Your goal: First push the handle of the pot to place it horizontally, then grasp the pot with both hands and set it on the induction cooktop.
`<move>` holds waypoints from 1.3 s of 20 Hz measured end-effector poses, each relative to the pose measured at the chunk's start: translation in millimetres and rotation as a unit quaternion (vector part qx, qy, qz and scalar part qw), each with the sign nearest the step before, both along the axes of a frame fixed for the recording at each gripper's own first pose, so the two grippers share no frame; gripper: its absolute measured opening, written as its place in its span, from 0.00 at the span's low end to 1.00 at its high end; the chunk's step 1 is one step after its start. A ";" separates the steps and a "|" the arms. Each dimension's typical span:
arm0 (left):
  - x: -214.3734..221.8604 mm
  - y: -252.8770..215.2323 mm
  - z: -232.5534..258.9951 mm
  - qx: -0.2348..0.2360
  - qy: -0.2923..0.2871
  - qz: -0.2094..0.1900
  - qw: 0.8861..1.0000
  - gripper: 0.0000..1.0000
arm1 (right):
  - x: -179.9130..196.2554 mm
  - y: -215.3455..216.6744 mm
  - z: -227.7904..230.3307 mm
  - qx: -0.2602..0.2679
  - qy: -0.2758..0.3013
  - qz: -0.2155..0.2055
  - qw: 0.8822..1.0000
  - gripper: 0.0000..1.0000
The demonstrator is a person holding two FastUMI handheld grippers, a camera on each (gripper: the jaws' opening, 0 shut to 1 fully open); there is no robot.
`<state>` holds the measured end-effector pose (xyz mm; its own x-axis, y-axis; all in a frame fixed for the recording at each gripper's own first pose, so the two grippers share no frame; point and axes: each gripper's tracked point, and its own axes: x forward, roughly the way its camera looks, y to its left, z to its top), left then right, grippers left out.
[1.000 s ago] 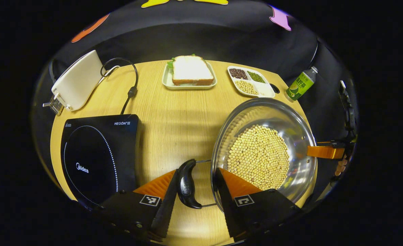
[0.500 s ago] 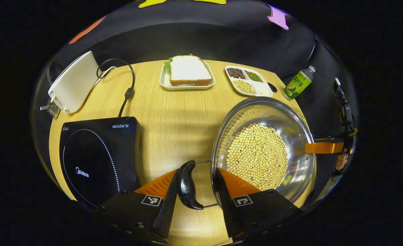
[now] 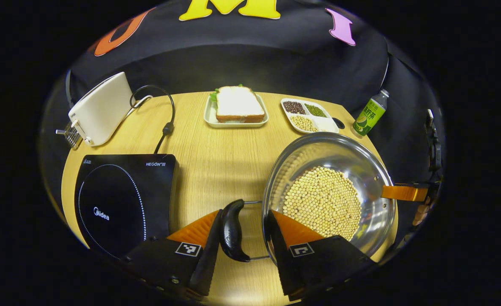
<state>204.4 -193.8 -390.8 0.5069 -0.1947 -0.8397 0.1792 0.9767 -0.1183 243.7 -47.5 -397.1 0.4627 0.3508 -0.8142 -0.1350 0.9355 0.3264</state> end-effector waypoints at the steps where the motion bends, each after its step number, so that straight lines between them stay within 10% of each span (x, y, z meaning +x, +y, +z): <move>1: 0.0 0.0 0.6 0.001 -0.006 0.001 1.000 0.60 | 0.9 -0.5 0.2 0.001 -0.011 -0.006 1.000 0.55; 16: -5.5 10.4 35.6 -0.024 -0.018 0.011 1.000 0.59 | -19.7 10.7 44.1 -0.013 -0.021 -0.031 0.999 0.53; 26: -21.5 100.0 106.5 -0.037 -0.073 0.027 0.996 0.59 | -52.5 101.7 117.6 -0.009 -0.068 -0.013 0.998 0.53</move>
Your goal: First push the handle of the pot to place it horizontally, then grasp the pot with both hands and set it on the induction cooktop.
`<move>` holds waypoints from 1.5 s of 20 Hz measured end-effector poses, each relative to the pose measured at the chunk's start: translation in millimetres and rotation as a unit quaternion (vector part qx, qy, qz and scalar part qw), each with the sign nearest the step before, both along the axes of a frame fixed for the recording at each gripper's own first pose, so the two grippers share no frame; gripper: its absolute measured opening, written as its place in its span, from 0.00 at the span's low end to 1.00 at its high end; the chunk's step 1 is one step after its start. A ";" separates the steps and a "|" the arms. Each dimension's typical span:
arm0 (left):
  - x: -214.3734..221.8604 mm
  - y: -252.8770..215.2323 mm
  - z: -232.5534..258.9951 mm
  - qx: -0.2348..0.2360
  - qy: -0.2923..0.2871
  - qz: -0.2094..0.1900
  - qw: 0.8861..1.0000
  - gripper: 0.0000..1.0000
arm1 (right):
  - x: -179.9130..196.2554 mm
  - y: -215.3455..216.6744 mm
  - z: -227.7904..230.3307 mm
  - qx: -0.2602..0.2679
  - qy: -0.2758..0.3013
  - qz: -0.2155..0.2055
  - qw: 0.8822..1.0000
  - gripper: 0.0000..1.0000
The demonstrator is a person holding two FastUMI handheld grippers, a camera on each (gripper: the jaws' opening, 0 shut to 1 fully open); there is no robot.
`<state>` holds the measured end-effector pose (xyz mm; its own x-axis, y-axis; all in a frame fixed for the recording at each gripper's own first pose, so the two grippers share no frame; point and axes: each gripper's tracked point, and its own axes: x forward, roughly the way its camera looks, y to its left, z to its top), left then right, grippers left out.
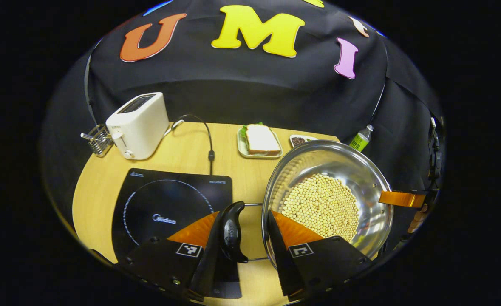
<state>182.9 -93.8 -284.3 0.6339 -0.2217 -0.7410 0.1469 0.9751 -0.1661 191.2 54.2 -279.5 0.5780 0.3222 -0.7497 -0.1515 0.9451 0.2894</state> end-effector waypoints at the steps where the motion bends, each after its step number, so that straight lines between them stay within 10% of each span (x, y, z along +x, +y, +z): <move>1: -0.5 14.3 3.5 0.001 -0.004 0.003 1.000 0.59 | -4.6 14.4 3.8 -0.001 0.000 0.002 1.000 0.53; 18: -25.3 205.2 -18.4 -0.015 0.016 0.060 0.998 0.59 | -38.6 213.3 -22.1 -0.016 -0.005 0.060 0.998 0.53; 30: -6.4 248.6 -54.6 -0.027 0.024 0.071 0.997 0.59 | -28.4 266.8 -46.3 -0.027 -0.026 0.048 0.998 0.53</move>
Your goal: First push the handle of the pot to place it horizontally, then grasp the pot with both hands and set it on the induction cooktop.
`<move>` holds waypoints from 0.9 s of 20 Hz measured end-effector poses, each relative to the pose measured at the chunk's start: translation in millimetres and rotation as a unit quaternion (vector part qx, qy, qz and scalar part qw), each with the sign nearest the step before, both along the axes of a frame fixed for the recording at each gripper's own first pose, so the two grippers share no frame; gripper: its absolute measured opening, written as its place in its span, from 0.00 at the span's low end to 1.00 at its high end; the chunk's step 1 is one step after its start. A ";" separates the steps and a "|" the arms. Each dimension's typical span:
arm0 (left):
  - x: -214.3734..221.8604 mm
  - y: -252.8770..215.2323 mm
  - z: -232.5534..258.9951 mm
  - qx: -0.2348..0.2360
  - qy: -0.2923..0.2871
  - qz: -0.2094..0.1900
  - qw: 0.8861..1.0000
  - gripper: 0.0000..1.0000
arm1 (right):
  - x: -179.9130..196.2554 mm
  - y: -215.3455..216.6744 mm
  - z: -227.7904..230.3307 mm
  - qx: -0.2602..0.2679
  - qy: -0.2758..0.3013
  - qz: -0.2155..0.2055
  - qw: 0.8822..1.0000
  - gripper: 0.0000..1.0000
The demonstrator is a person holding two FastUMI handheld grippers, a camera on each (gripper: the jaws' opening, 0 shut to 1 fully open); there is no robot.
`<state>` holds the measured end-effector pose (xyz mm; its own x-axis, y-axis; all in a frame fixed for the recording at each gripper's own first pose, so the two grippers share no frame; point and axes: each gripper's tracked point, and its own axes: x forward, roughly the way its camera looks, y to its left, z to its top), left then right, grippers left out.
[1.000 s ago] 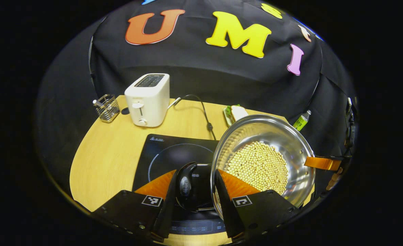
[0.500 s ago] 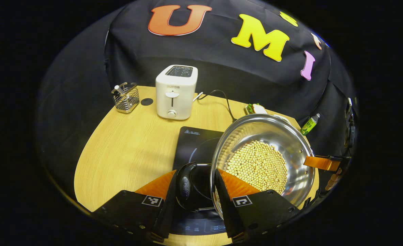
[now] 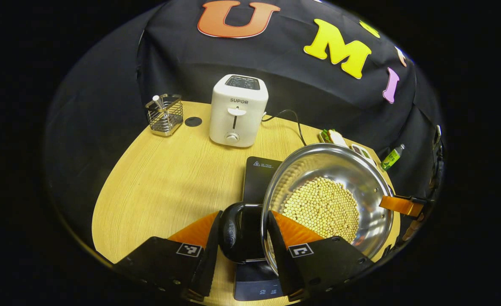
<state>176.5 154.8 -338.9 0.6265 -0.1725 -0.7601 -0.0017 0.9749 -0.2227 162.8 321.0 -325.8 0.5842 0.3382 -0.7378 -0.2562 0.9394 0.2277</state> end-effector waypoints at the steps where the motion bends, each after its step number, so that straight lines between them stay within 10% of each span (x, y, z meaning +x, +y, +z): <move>1: 1.1 0.2 0.4 0.004 -0.002 -0.003 1.000 0.59 | -2.0 -0.1 0.1 0.002 -0.001 -0.003 1.000 0.53; 18: 0.2 -0.6 13.3 0.042 -0.045 0.020 0.998 0.59 | 34.6 10.6 -19.5 0.072 -0.010 0.006 0.997 0.53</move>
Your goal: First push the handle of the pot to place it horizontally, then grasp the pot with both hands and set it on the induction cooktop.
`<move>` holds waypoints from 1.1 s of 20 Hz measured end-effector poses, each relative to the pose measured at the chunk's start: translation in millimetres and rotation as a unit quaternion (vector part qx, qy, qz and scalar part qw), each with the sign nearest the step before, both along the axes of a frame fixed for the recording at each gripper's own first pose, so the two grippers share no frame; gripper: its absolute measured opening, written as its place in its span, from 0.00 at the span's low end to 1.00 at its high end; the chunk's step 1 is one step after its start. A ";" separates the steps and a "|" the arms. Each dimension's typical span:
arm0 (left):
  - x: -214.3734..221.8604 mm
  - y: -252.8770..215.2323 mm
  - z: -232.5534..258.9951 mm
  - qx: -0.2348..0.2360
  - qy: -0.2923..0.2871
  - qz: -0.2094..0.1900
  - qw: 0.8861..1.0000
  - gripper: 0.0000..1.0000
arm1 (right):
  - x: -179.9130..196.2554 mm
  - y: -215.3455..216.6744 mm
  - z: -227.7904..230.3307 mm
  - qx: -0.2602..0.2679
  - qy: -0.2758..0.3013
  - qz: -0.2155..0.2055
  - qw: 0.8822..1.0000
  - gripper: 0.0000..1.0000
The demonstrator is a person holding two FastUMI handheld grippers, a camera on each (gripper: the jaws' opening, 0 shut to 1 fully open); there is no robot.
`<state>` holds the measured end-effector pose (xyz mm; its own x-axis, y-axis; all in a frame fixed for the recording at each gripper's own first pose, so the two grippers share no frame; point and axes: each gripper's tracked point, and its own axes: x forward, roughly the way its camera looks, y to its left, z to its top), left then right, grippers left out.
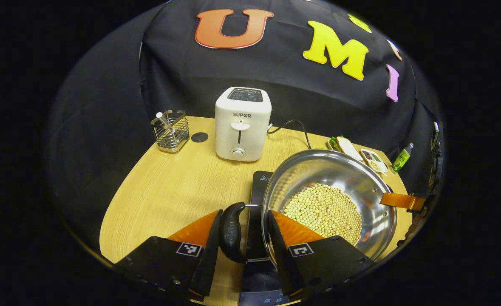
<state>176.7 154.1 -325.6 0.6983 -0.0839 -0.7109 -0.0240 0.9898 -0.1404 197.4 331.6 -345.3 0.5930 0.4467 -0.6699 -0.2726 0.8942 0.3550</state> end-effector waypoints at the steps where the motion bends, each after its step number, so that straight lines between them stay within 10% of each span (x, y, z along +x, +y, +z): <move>1: -0.8 0.4 0.9 -0.001 -0.002 0.001 1.000 0.59 | 0.3 0.7 -0.4 0.003 -0.002 0.001 1.000 0.53; 12: -2.1 2.4 7.8 -0.020 -0.018 0.010 1.000 0.50 | 8.2 -2.1 7.9 -0.006 -0.063 -0.011 0.998 0.63; 13: 0.2 3.9 14.4 -0.018 -0.033 0.007 0.999 0.72 | 9.0 -3.9 11.3 -0.011 -0.071 -0.012 0.997 0.62; 17: 2.1 7.2 44.5 -0.009 -0.076 0.007 0.997 0.67 | 6.7 -8.5 49.7 -0.021 -0.132 -0.015 0.991 0.65; 18: 1.7 6.4 51.0 -0.001 -0.084 0.006 0.996 0.86 | 4.0 -10.8 62.2 -0.026 -0.151 -0.017 0.988 0.76; 22: -6.4 0.9 78.0 0.030 -0.112 0.005 0.993 0.96 | -22.1 -12.5 108.6 -0.035 -0.212 -0.006 0.977 0.90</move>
<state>170.3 155.1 -247.6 0.8406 -0.0381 -0.5404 -0.0083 0.9965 -0.0832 175.3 319.2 -236.7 0.8285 0.4006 -0.3913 -0.3717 0.9160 0.1508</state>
